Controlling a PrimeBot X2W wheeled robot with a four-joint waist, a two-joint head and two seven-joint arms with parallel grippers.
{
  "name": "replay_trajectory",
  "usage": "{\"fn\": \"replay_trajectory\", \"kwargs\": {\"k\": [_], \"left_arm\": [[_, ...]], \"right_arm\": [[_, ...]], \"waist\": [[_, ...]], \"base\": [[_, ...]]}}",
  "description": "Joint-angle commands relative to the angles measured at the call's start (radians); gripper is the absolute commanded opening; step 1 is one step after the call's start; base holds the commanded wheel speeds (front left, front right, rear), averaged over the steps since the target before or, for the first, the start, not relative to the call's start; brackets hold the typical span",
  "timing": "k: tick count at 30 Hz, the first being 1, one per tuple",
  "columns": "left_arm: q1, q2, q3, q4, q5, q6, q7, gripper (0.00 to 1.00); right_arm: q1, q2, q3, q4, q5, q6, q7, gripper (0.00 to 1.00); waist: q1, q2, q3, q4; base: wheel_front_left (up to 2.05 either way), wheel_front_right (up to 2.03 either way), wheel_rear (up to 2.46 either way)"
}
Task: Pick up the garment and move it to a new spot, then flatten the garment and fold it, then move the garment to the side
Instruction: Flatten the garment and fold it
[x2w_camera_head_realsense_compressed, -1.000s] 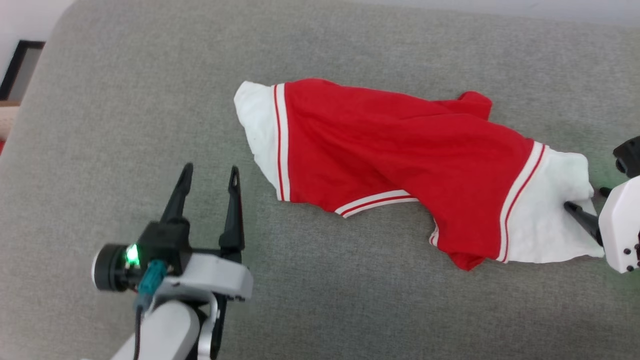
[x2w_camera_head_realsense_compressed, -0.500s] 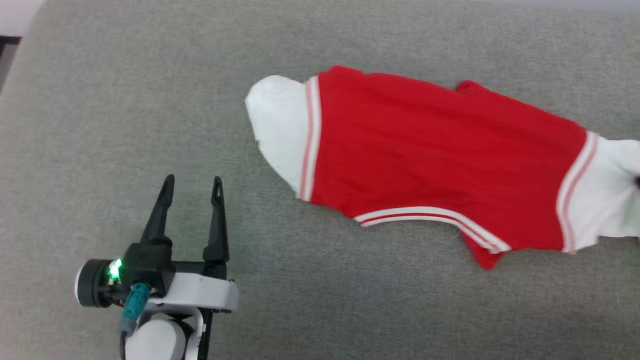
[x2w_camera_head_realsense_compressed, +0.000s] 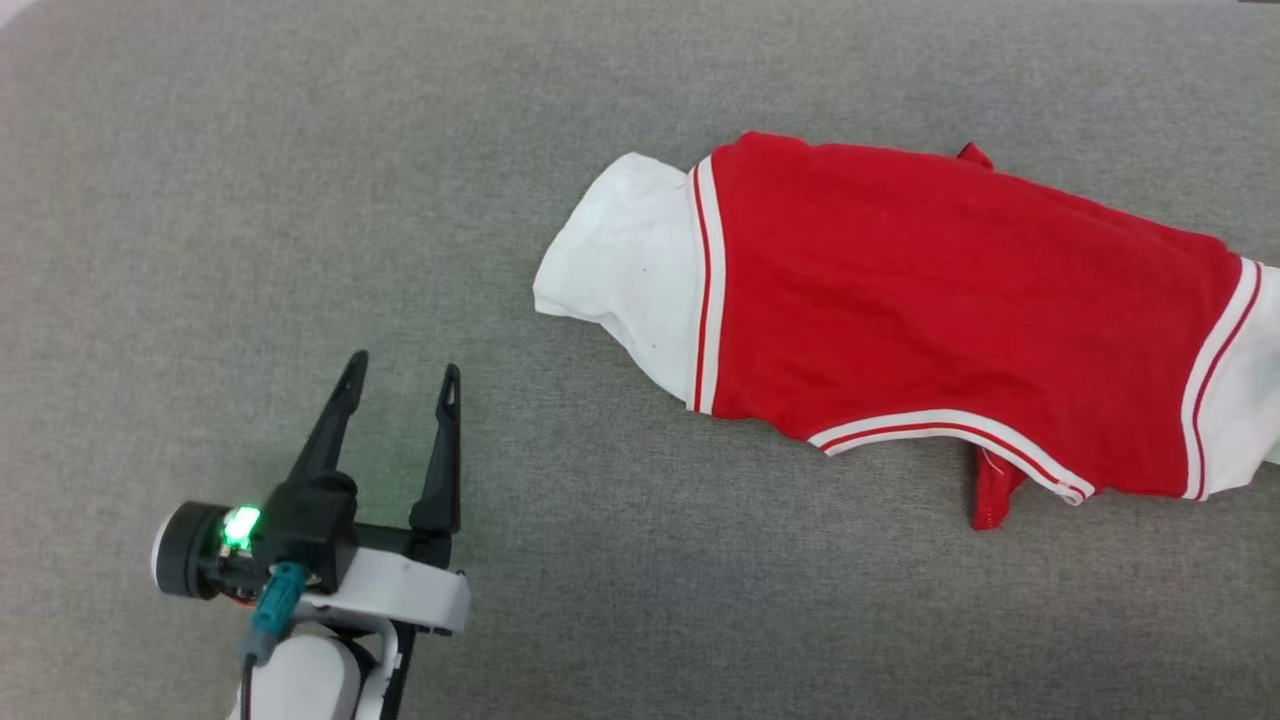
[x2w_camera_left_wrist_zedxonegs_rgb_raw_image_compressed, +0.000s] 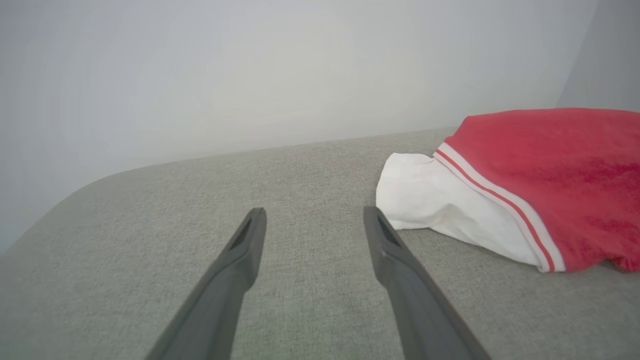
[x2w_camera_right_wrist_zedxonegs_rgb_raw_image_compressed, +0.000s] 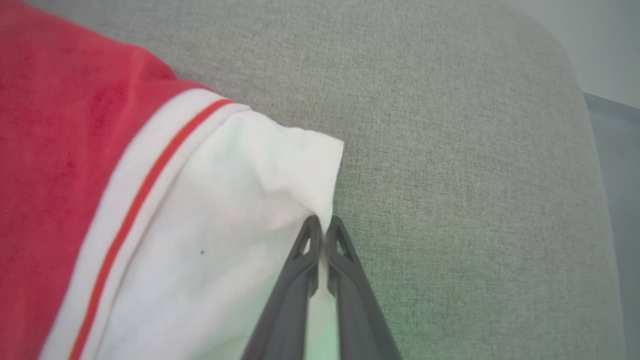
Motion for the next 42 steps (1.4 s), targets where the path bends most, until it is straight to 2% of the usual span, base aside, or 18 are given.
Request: {"fn": "replay_trajectory", "kwargs": {"k": [1, 4, 6, 10, 13, 15, 19, 20, 24, 29, 33, 42], "left_arm": [[-0.017, 0.015, -0.009, 0.019, 0.014, -0.021, 0.0, 1.0], [-0.044, 0.049, -0.035, 0.044, 0.032, -0.066, 0.01, 1.0], [-0.081, 0.086, -0.061, 0.054, 0.046, -0.113, 0.043, 1.0], [-0.171, 0.168, -0.118, 0.059, 0.061, -0.224, 0.151, 1.0], [-0.252, 0.228, -0.191, 0.067, 0.034, -0.267, 0.255, 1.0], [-0.31, 0.272, -0.267, 0.074, -0.013, -0.276, 0.329, 1.0], [-0.452, 0.4, -0.525, 0.059, -0.204, -0.274, 0.477, 1.0], [-0.452, 0.4, -0.525, 0.059, -0.204, -0.274, 0.477, 1.0], [-0.614, 0.487, -0.744, 0.057, -0.369, -0.275, 0.588, 1.0], [-0.79, 0.534, -0.966, 0.09, -0.5, -0.275, 0.658, 1.0], [-0.855, 0.541, -1.022, 0.127, -0.549, -0.275, 0.686, 1.0], [-0.793, 0.537, -1.038, 0.127, -0.56, -0.275, 0.801, 1.0]], "right_arm": [[0.011, 0.017, -0.027, -0.005, -0.018, -0.002, -0.029, 1.0], [0.033, 0.037, -0.06, -0.016, -0.043, -0.002, -0.073, 1.0], [0.046, 0.045, -0.091, -0.036, -0.059, -0.002, -0.115, 1.0], [0.087, 0.078, -0.158, -0.111, -0.091, -0.002, -0.225, 1.0], [0.126, 0.121, -0.194, -0.194, -0.104, -0.002, -0.302, 1.0], [0.15, 0.148, -0.195, -0.253, -0.119, -0.002, -0.339, 1.0], [0.193, 0.202, -0.169, -0.342, -0.12, -0.002, -0.373, 1.0], [0.193, 0.202, -0.169, -0.342, -0.12, -0.002, -0.373, 1.0], [0.223, 0.233, -0.161, -0.394, -0.128, -0.002, -0.371, 1.0], [0.237, 0.253, -0.159, -0.428, -0.129, -0.002, -0.359, 1.0], [0.233, 0.262, -0.155, -0.435, -0.126, -0.002, -0.361, 1.0], [0.208, 0.251, -0.138, -0.419, -0.117, -0.002, -0.359, 1.0]], "waist": [[0.0, 0.0, -0.011, -0.01], [0.0, 0.0, -0.025, -0.02], [0.0, 0.0, -0.033, -0.028], [0.0, 0.0, -0.05, -0.055], [0.0, 0.0, -0.057, -0.087], [0.0, 0.0, -0.059, -0.113], [0.0, 0.0, -0.056, -0.171], [0.0, 0.0, -0.056, -0.171], [0.0, 0.0, -0.041, -0.223], [0.0, 0.0, -0.019, -0.275], [0.0, 0.0, -0.002, -0.303], [0.0, 0.0, 0.023, -0.307]], "base": [[0.0, 0.0, 0.0], [0.0, 0.0, 0.0], [0.0, 0.0, 0.0], [0.0, 0.0, 0.0], [0.0, 0.0, 0.0], [0.0, 0.0, 0.0], [0.0, 0.0, 0.0], [0.0, 0.0, 0.0], [0.0, 0.0, 0.0], [0.0, 0.0, 0.0], [0.0, 0.0, 0.0], [0.0, 0.0, 0.0]]}}
